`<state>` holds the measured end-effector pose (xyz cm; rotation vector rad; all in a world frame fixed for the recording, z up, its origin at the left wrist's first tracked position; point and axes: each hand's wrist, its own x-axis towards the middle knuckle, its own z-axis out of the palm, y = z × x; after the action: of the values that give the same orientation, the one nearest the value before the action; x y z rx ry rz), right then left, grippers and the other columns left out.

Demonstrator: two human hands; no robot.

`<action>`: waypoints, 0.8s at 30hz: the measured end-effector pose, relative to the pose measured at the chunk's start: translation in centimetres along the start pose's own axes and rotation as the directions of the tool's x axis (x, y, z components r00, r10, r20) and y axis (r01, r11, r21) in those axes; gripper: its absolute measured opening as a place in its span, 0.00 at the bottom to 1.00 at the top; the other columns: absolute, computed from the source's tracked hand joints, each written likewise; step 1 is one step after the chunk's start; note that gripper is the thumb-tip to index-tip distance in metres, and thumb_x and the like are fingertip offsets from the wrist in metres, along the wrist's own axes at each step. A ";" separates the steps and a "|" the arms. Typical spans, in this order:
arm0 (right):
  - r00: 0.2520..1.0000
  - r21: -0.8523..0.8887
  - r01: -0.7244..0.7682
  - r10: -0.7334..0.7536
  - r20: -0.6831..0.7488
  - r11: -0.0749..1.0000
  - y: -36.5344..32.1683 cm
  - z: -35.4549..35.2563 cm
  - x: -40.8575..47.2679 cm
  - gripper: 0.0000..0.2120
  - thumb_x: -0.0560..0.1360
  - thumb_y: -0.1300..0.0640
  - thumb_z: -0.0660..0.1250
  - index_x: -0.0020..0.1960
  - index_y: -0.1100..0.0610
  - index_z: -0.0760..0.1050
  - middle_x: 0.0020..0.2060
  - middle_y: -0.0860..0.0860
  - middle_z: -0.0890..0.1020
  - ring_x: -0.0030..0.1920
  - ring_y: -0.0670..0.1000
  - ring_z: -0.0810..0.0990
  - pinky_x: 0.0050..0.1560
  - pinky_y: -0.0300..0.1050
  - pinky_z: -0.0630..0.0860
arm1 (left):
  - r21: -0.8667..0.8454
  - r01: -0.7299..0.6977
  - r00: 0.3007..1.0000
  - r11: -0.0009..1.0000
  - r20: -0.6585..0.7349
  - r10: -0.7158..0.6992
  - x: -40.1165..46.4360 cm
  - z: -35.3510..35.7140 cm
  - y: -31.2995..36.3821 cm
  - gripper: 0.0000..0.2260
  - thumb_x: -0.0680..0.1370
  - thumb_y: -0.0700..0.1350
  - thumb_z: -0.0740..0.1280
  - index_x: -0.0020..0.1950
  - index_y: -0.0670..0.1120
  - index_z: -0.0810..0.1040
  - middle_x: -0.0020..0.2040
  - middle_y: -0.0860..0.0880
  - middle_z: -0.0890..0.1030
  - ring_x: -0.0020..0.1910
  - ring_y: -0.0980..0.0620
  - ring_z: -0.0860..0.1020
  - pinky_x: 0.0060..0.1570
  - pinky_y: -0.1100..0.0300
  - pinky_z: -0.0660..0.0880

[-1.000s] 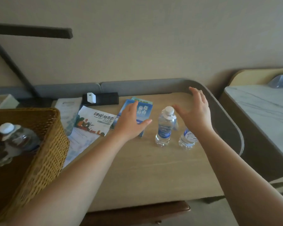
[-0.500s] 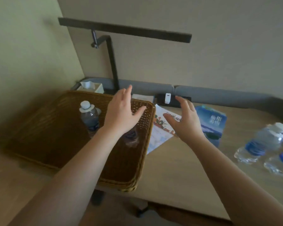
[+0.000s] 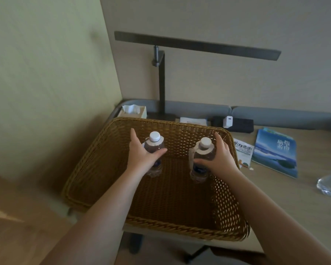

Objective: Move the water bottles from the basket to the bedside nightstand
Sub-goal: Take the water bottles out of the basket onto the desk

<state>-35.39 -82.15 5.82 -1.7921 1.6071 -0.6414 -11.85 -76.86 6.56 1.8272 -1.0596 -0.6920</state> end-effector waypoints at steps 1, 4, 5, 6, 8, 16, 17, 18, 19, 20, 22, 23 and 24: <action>1.000 -0.024 -0.012 0.013 0.022 1.000 0.2 -0.1 0.2 0.59 0.61 0.44 0.79 0.77 0.47 0.42 0.77 0.53 0.53 0.75 0.57 0.56 0.71 0.59 0.60 | -0.063 0.056 0.998 0.996 0.026 -0.055 0.3 0.3 -0.5 0.59 0.63 0.50 0.81 0.78 0.52 0.40 0.78 0.45 0.56 0.76 0.45 0.56 0.72 0.45 0.55; 0.998 -0.091 0.008 -0.002 0.067 0.996 0.7 -0.2 0.7 0.59 0.61 0.48 0.80 0.78 0.49 0.43 0.77 0.53 0.55 0.75 0.56 0.58 0.71 0.57 0.61 | -0.123 0.132 0.989 0.984 0.078 -0.123 1.2 1.5 -1.8 0.60 0.61 0.48 0.81 0.78 0.53 0.40 0.77 0.45 0.60 0.75 0.44 0.59 0.72 0.44 0.56; 0.997 -0.101 0.014 -0.006 0.081 0.995 0.8 -0.1 0.8 0.58 0.61 0.48 0.80 0.78 0.50 0.44 0.76 0.53 0.56 0.75 0.56 0.58 0.71 0.57 0.61 | -0.125 0.141 0.988 0.982 0.081 -0.132 1.4 1.9 -2.1 0.60 0.61 0.47 0.81 0.78 0.53 0.41 0.77 0.45 0.61 0.75 0.44 0.60 0.72 0.44 0.57; 0.996 -0.101 0.015 -0.005 0.093 0.995 0.9 0.0 1.0 0.57 0.62 0.49 0.80 0.77 0.51 0.46 0.76 0.53 0.58 0.74 0.56 0.60 0.71 0.57 0.62 | -0.123 0.147 0.988 0.981 0.074 -0.139 1.6 2.2 -2.4 0.59 0.61 0.48 0.81 0.78 0.53 0.42 0.76 0.45 0.63 0.74 0.44 0.62 0.71 0.44 0.58; 0.995 -0.080 0.008 0.000 0.100 0.997 1.1 0.2 1.3 0.52 0.62 0.50 0.80 0.76 0.53 0.51 0.73 0.54 0.63 0.72 0.56 0.64 0.70 0.57 0.65 | -0.112 0.150 0.988 0.982 0.041 -0.146 2.0 2.7 -2.9 0.56 0.61 0.49 0.81 0.78 0.52 0.47 0.75 0.45 0.66 0.73 0.44 0.64 0.70 0.45 0.61; 0.999 0.015 0.014 -0.014 0.052 1.000 1.7 1.4 1.5 0.41 0.64 0.49 0.78 0.70 0.52 0.61 0.65 0.52 0.74 0.64 0.52 0.73 0.60 0.47 0.72 | -0.004 0.076 0.997 0.997 -0.024 -0.076 2.6 3.5 -3.5 0.33 0.64 0.52 0.79 0.65 0.48 0.70 0.61 0.49 0.77 0.61 0.48 0.74 0.52 0.59 0.69; 0.999 0.022 0.021 -0.022 0.041 1.000 1.7 1.4 1.5 0.41 0.64 0.48 0.78 0.69 0.52 0.61 0.64 0.51 0.74 0.63 0.51 0.73 0.58 0.44 0.72 | 0.011 0.058 0.998 0.998 -0.036 -0.058 2.6 3.3 -3.4 0.32 0.64 0.52 0.79 0.64 0.48 0.71 0.59 0.49 0.77 0.60 0.48 0.75 0.51 0.60 0.69; 0.999 0.031 0.026 -0.027 0.032 0.999 1.7 1.1 1.5 0.40 0.63 0.48 0.79 0.69 0.52 0.62 0.64 0.51 0.75 0.61 0.50 0.74 0.55 0.42 0.72 | 0.024 0.038 0.998 0.999 -0.042 -0.037 2.6 3.1 -3.1 0.31 0.64 0.52 0.79 0.62 0.48 0.72 0.57 0.50 0.77 0.59 0.49 0.75 0.50 0.60 0.69; 0.999 0.040 0.036 -0.037 0.026 0.999 1.5 0.8 1.5 0.40 0.63 0.47 0.79 0.68 0.52 0.63 0.63 0.50 0.75 0.60 0.49 0.74 0.52 0.39 0.71 | 0.032 0.017 0.999 0.999 -0.040 -0.015 2.6 2.8 -2.8 0.30 0.64 0.53 0.79 0.61 0.48 0.72 0.54 0.52 0.77 0.57 0.49 0.76 0.49 0.60 0.69; 0.998 0.048 0.051 -0.052 0.022 0.998 1.1 0.3 1.4 0.39 0.63 0.47 0.79 0.68 0.51 0.63 0.62 0.48 0.75 0.57 0.47 0.74 0.50 0.36 0.71 | 0.037 -0.005 0.999 0.999 -0.033 0.006 2.6 2.5 -2.3 0.30 0.64 0.53 0.79 0.61 0.48 0.72 0.52 0.53 0.76 0.57 0.50 0.76 0.48 0.60 0.69; 0.995 0.080 0.099 -0.100 0.006 0.992 0.0 -1.2 1.2 0.37 0.62 0.46 0.78 0.66 0.48 0.64 0.57 0.44 0.75 0.53 0.43 0.73 0.42 0.31 0.69 | 0.047 -0.052 0.999 0.998 0.001 0.052 2.8 1.7 -0.8 0.29 0.64 0.54 0.78 0.61 0.48 0.72 0.53 0.53 0.76 0.56 0.51 0.75 0.49 0.60 0.69; 0.992 0.103 0.128 -0.127 -0.015 0.986 -0.9 -2.2 0.9 0.35 0.62 0.45 0.78 0.63 0.46 0.65 0.54 0.40 0.75 0.50 0.40 0.73 0.39 0.29 0.68 | 0.050 -0.084 0.996 0.995 0.028 0.082 2.8 1.3 0.2 0.29 0.64 0.54 0.78 0.61 0.48 0.72 0.55 0.53 0.77 0.56 0.52 0.75 0.50 0.59 0.69; 0.988 0.122 0.155 -0.150 -0.047 0.980 -1.8 -3.4 0.6 0.32 0.62 0.45 0.78 0.60 0.44 0.65 0.50 0.36 0.74 0.47 0.37 0.74 0.36 0.27 0.68 | 0.048 -0.125 0.991 0.991 0.062 0.122 2.8 0.8 1.4 0.29 0.64 0.55 0.78 0.61 0.50 0.72 0.56 0.53 0.77 0.56 0.54 0.74 0.50 0.60 0.69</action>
<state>-36.56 -83.15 9.41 -1.8317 1.4298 -0.8329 -11.65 -80.02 7.34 1.7767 -1.2287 -0.6526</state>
